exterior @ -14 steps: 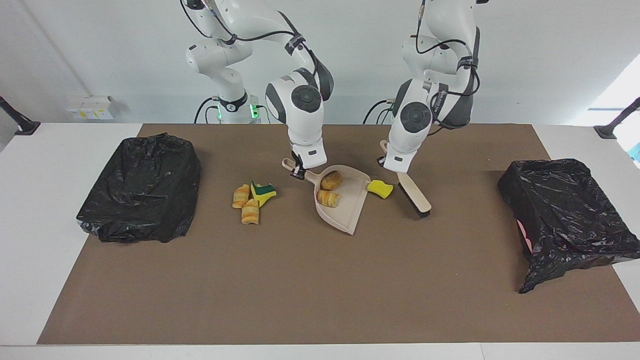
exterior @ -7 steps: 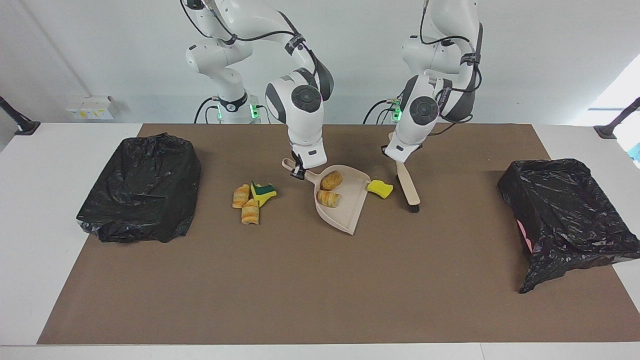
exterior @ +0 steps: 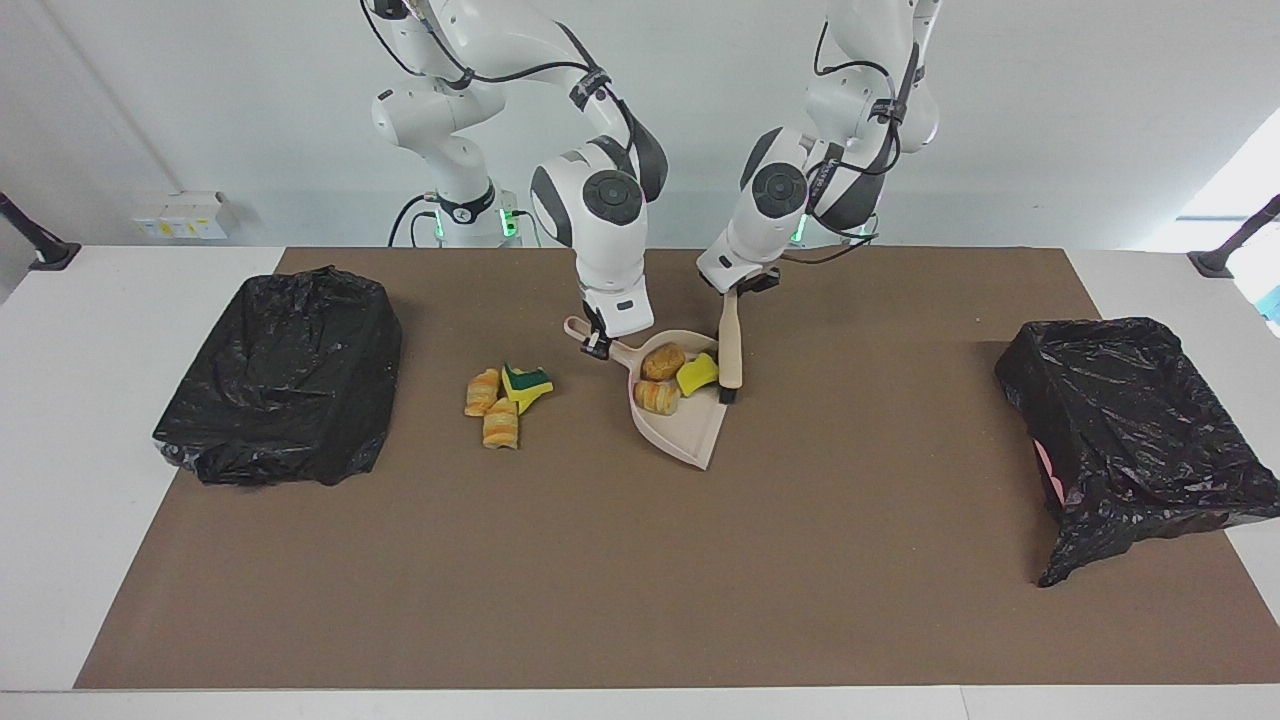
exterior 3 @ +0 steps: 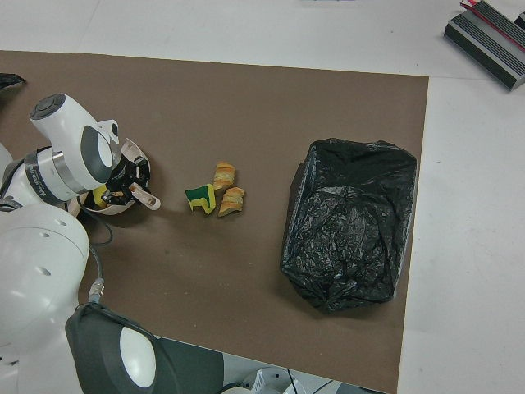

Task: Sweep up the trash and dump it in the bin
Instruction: 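Carry the dustpan with the right gripper over the black bag and tip it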

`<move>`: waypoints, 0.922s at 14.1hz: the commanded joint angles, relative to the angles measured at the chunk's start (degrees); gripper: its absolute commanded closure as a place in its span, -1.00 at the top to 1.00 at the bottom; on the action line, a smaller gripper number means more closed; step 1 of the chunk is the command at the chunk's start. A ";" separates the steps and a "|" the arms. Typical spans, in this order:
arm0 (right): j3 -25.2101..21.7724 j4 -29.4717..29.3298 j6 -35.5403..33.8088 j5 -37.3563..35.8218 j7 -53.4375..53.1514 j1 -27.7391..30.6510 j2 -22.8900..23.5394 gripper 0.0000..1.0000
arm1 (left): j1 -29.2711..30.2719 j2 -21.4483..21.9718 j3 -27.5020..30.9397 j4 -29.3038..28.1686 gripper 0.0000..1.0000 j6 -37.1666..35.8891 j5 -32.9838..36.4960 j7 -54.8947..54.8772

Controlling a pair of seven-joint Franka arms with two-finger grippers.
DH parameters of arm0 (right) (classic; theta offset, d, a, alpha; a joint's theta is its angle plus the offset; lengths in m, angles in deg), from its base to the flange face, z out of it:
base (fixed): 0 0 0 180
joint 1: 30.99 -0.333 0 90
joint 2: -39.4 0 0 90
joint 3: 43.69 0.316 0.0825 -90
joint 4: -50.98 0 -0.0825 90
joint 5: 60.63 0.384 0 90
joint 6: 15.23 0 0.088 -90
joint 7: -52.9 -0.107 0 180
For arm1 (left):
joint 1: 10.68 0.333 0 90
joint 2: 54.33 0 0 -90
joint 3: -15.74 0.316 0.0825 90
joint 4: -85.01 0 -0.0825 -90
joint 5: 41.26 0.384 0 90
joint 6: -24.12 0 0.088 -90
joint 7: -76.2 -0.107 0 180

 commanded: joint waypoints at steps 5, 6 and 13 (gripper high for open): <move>0.09 0.41 1.54 -0.80 -1.20 0.00 0.17 -1.00 | 10.62 -1.05 1.30 0.94 -1.00 -0.26 5.87 -3.78; 0.09 0.41 1.37 -0.80 -1.20 0.00 0.17 -1.00 | 10.81 -1.40 1.39 1.04 -1.00 -0.44 7.19 -3.69; 0.00 0.23 -3.19 -0.71 -1.90 4.73 -7.91 -1.00 | 11.78 -1.75 1.39 1.04 -1.00 0.44 8.17 -1.07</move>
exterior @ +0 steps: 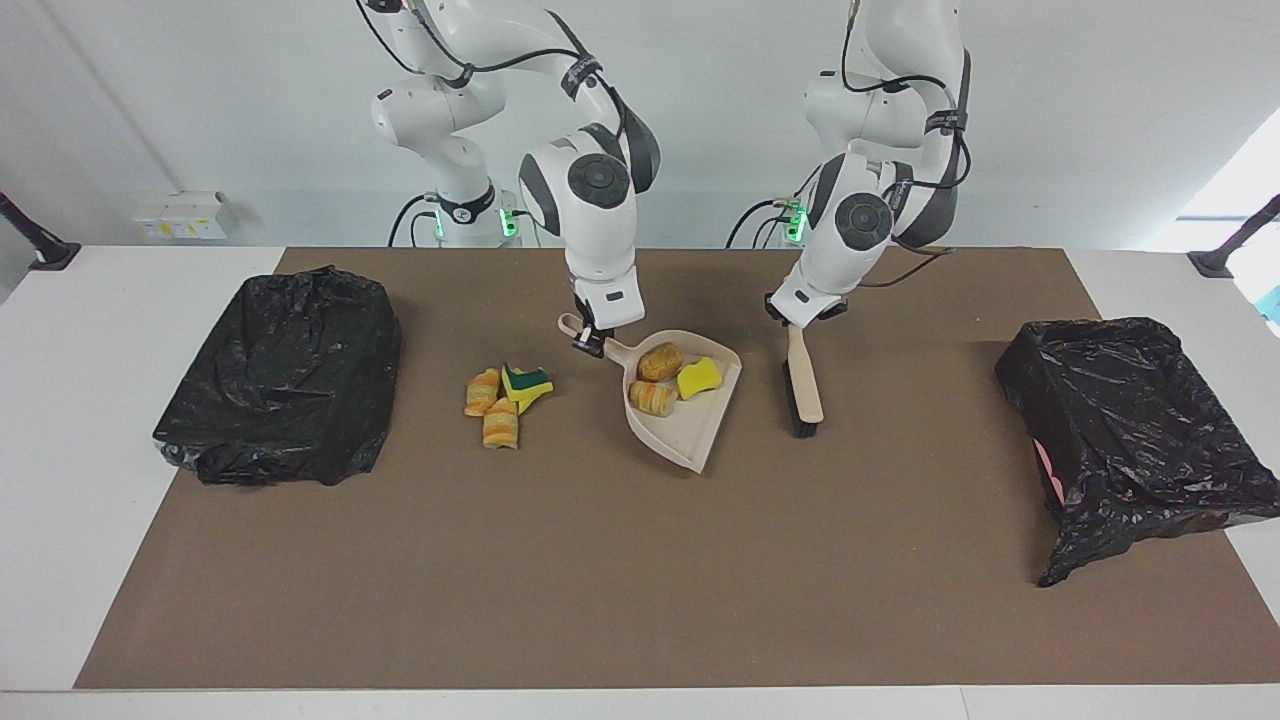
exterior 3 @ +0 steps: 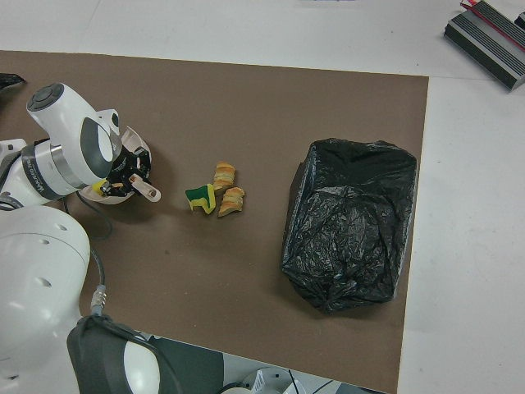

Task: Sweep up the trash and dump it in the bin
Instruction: 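Carry the dustpan with the right gripper over the black bag and tip it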

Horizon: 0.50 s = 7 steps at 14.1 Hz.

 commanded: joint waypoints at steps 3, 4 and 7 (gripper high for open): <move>0.25 0.35 -6.11 -0.69 -0.47 6.87 -8.58 -1.00 | -3.80 -0.26 -0.85 0.62 -1.00 0.88 1.39 9.05; 0.16 0.08 -8.13 -0.69 1.45 9.85 -10.43 -1.00 | -5.82 -0.08 -0.94 0.62 -1.00 1.32 1.39 11.60; -0.02 -0.53 -13.76 -0.69 11.02 19.69 -15.35 -1.00 | -12.41 0.53 -1.03 0.53 -1.00 2.82 1.12 18.37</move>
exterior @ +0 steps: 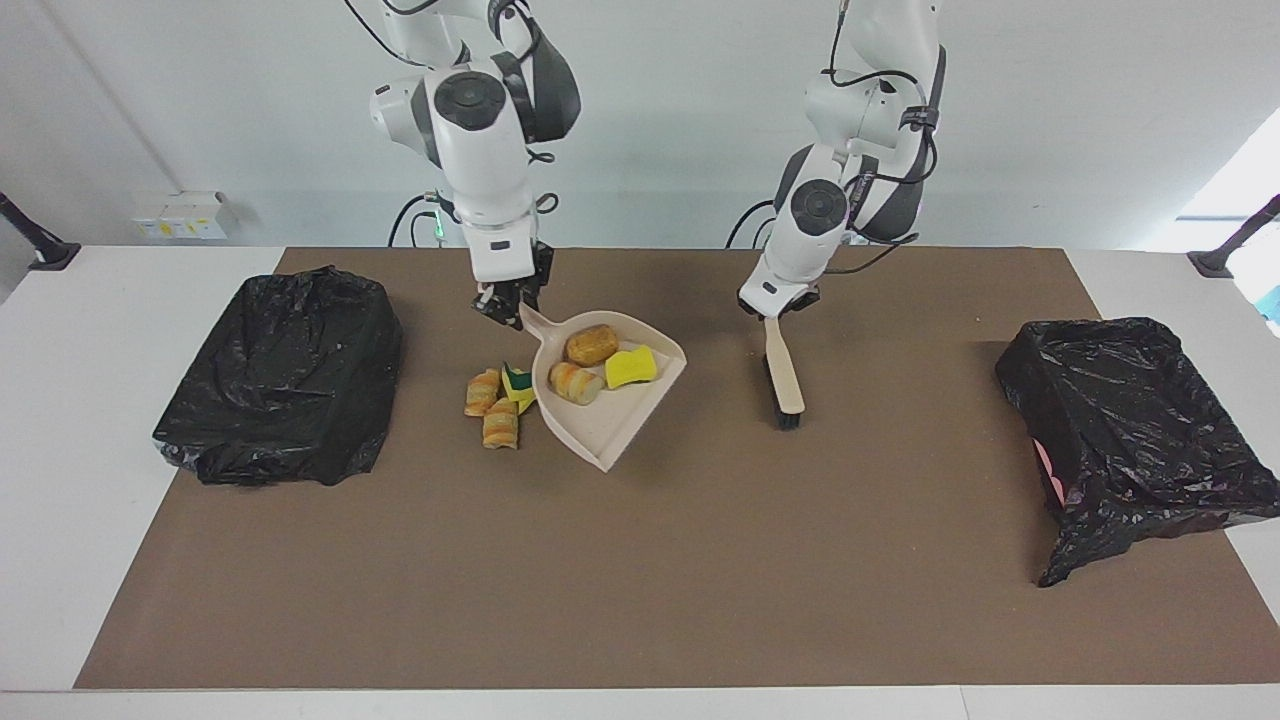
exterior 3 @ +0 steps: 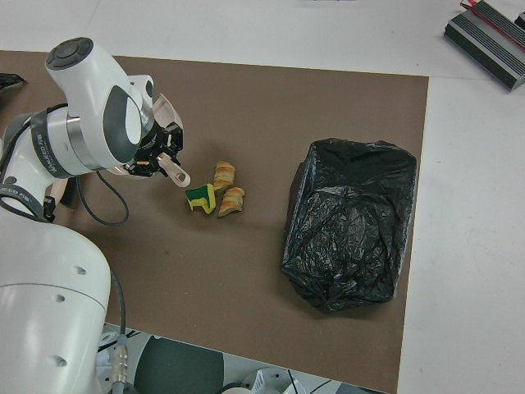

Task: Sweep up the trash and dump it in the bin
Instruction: 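Carry the dustpan with the right gripper over the black bag and tip it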

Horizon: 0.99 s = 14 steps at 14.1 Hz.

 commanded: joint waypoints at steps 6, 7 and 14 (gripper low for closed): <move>0.18 -1.27 -8.35 -0.63 30.04 28.03 -5.48 -1.00 | -11.44 3.89 0.31 -2.62 -1.00 -0.05 -4.02 11.17; -0.09 -1.44 -8.26 -1.24 35.74 31.03 -5.48 -1.00 | -11.52 3.46 0.31 -2.63 -1.00 0.47 -5.25 10.91; -1.14 0.74 -0.11 -16.43 56.44 43.62 -5.22 -1.00 | -8.90 1.35 0.75 -0.79 1.00 -0.49 -5.70 7.30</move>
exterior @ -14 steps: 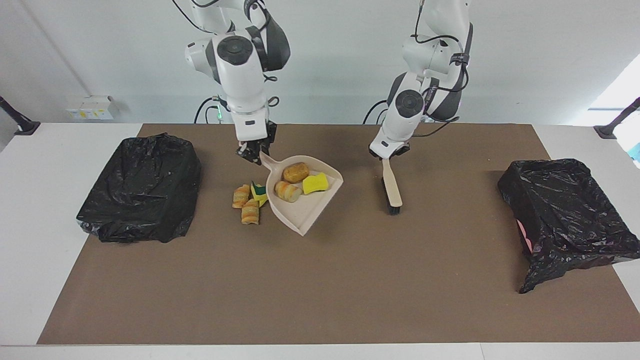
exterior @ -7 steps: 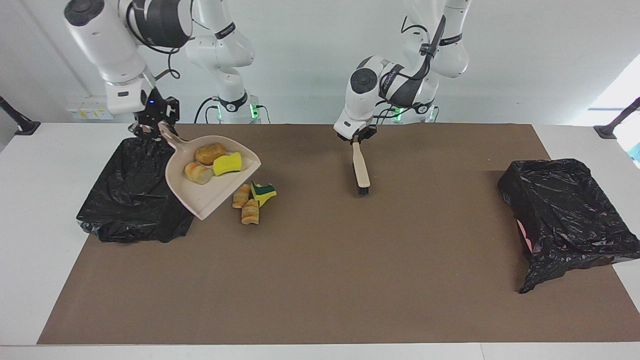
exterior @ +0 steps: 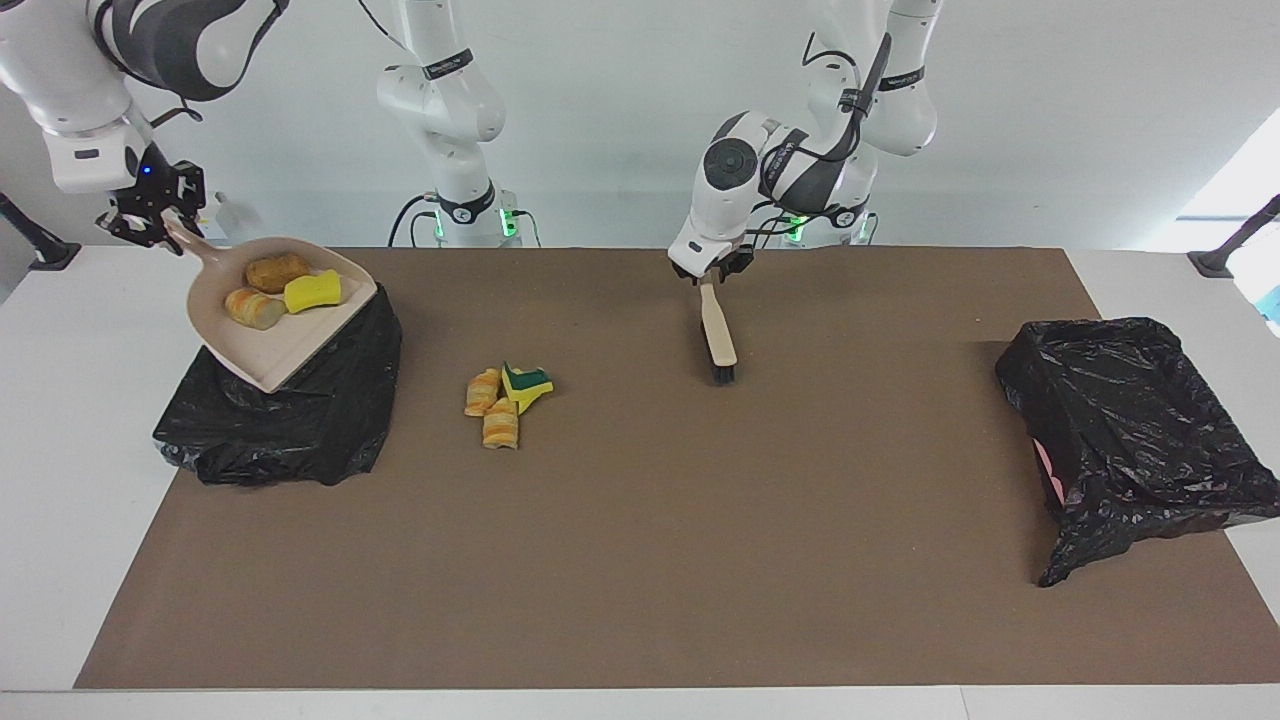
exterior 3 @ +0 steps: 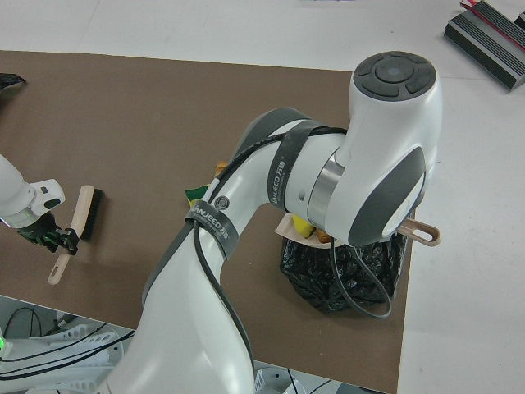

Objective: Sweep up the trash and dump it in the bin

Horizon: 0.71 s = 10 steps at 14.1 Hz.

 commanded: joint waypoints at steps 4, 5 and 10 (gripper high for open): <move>0.70 4.25 10.17 -15.52 3.57 -2.11 0.19 -1.00 | 11.21 -1.82 0.53 4.42 1.00 -0.34 -0.13 -10.60; 0.79 5.21 11.66 -17.63 3.57 -2.20 0.28 -1.00 | 14.03 -3.39 0.53 6.44 1.00 -0.25 -0.04 -13.40; 1.32 6.37 12.21 -28.18 2.25 -8.87 0.55 -1.00 | 24.75 -10.70 0.88 19.01 1.00 -2.36 1.44 -23.51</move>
